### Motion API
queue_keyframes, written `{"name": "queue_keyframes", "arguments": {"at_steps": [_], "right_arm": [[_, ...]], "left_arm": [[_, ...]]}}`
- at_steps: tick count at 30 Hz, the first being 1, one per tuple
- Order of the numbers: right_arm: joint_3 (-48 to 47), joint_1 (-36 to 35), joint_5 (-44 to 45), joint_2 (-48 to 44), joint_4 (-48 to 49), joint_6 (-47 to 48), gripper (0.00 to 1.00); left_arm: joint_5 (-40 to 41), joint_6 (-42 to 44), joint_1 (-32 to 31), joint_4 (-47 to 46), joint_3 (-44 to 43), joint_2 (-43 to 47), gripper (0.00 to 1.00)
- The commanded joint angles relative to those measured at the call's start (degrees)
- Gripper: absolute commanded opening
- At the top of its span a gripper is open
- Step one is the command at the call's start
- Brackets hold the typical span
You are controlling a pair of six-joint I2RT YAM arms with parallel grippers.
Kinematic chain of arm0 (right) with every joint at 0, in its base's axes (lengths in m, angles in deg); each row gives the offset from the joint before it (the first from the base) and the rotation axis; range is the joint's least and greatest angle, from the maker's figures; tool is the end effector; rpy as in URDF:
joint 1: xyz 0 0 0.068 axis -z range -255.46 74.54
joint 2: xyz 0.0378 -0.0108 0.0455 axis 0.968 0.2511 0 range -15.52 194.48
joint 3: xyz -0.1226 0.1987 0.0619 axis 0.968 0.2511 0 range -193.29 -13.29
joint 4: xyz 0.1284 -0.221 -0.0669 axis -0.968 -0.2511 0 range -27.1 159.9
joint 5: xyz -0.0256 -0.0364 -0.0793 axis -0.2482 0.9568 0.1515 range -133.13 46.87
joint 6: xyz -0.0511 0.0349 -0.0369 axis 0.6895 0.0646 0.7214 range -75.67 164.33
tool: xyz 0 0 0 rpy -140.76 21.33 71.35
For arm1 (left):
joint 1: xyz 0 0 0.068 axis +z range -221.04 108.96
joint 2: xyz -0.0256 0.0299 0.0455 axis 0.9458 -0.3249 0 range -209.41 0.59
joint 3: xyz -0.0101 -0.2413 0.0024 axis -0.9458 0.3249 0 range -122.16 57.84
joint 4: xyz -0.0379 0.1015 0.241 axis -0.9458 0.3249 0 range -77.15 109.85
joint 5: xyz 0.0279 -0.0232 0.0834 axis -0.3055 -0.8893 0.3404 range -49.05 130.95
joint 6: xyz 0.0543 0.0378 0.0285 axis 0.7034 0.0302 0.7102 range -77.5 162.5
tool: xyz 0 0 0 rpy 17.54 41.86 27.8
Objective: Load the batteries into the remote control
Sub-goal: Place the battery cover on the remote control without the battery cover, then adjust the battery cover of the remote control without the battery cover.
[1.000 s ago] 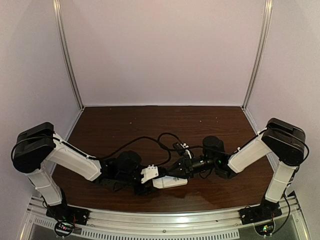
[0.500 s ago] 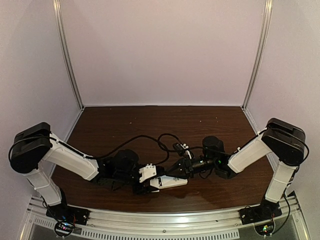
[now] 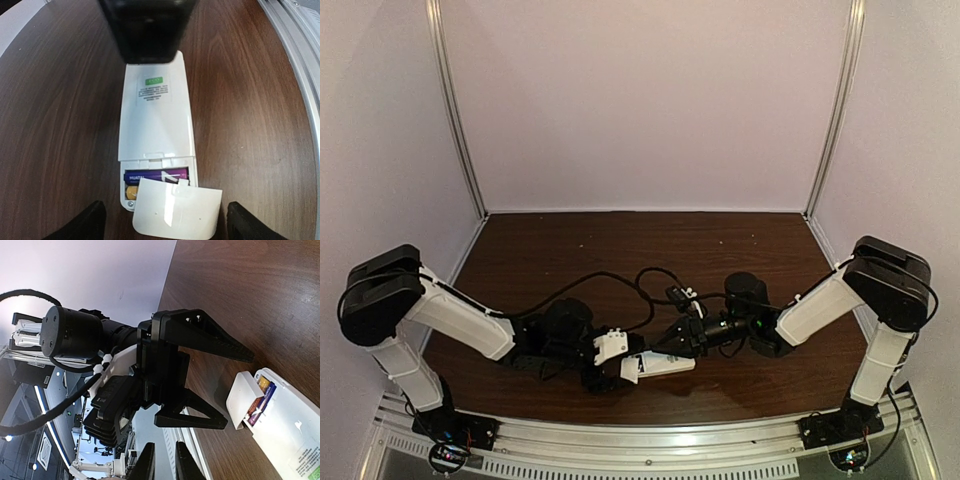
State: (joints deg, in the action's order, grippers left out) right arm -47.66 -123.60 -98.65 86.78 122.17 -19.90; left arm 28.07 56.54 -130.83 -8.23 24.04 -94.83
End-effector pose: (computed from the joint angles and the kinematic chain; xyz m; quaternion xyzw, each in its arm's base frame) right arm 0.1781 0.2724 0.1034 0.1800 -0.7376 -0.6508 0.0108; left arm 0.1459 -0.2771 0.0685 0.5796 0.6934 -0.2555 0.3434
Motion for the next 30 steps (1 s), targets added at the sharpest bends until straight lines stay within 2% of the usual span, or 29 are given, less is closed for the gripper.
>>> {"name": "queue_keyframes", "arguments": {"at_steps": [1, 4, 6, 13, 21, 30], "right_arm": [[0.0, 0.5, -0.8, -0.6, -0.1, 1.5, 0.16], [-0.1, 0.9, -0.9, -0.9, -0.8, 1.9, 0.16], [-0.1, 1.4, -1.0, -1.0, -1.7, 2.5, 0.16], [0.1, 3.2, -1.5, -2.1, -3.2, 3.6, 0.16], [0.1, 3.3, -1.6, -2.1, -3.5, 3.8, 0.16], [0.0, 3.4, -1.8, -1.9, -3.5, 3.8, 0.16]], "left_arm": [[0.5, 3.2, -1.0, -2.4, 1.6, 2.3, 0.90], [1.6, 5.9, -1.7, -1.9, 2.1, 2.4, 0.97], [2.1, 6.6, -1.7, -1.7, 2.2, 2.2, 0.97], [2.6, 9.6, -1.7, 0.8, 1.1, 0.2, 0.85], [2.0, 11.1, -0.9, 0.2, 0.8, -1.1, 0.81], [0.1, 11.9, -0.3, 1.4, -0.5, -3.0, 0.66]]}}
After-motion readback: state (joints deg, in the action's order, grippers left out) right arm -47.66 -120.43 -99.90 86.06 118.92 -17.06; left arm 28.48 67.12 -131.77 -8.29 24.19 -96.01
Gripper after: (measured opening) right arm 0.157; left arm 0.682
